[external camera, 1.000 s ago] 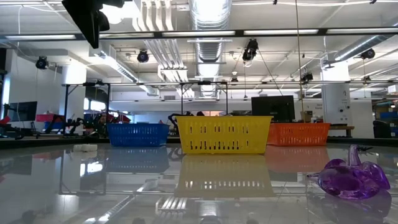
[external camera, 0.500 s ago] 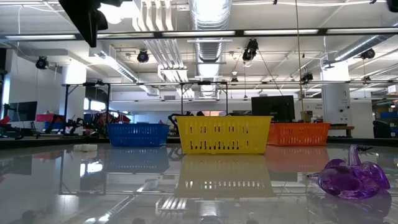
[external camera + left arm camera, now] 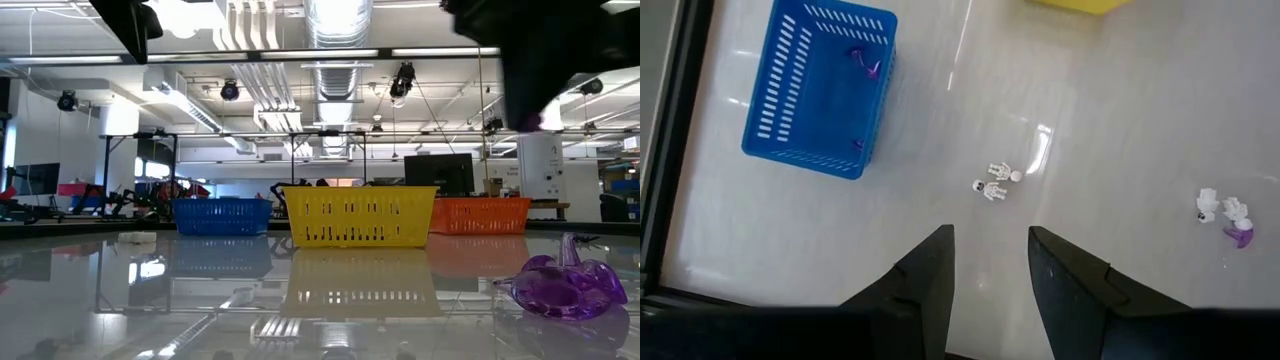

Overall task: Sort Halloween decoration
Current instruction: Put the purple witch hat toy into the blue bin

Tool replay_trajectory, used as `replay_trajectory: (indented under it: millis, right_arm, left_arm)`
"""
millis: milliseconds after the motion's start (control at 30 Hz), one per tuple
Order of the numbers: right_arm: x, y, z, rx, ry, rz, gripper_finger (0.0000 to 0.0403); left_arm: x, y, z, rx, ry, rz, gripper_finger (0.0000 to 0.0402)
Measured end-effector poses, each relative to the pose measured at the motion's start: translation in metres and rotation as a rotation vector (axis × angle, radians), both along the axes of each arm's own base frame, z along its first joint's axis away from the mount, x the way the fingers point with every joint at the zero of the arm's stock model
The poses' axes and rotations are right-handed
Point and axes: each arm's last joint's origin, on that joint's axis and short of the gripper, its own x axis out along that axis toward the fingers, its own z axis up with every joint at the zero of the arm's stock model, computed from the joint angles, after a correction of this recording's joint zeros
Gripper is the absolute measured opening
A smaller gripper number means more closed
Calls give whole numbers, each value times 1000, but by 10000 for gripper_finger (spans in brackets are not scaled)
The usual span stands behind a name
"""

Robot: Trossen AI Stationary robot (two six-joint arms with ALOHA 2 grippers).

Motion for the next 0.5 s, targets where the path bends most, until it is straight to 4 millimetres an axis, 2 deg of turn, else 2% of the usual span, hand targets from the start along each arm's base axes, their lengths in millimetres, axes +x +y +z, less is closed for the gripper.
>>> replay_trajectory:
  millis: [233,500]
  right_arm:
    - [26,-52,13,-77,-82,111,8]
    - [49,-99,18,-131,-162,204,9]
  left_arm:
    - [-8,-1,4,8,-27,2,112]
    - [-15,-2,7,9,-44,5,112]
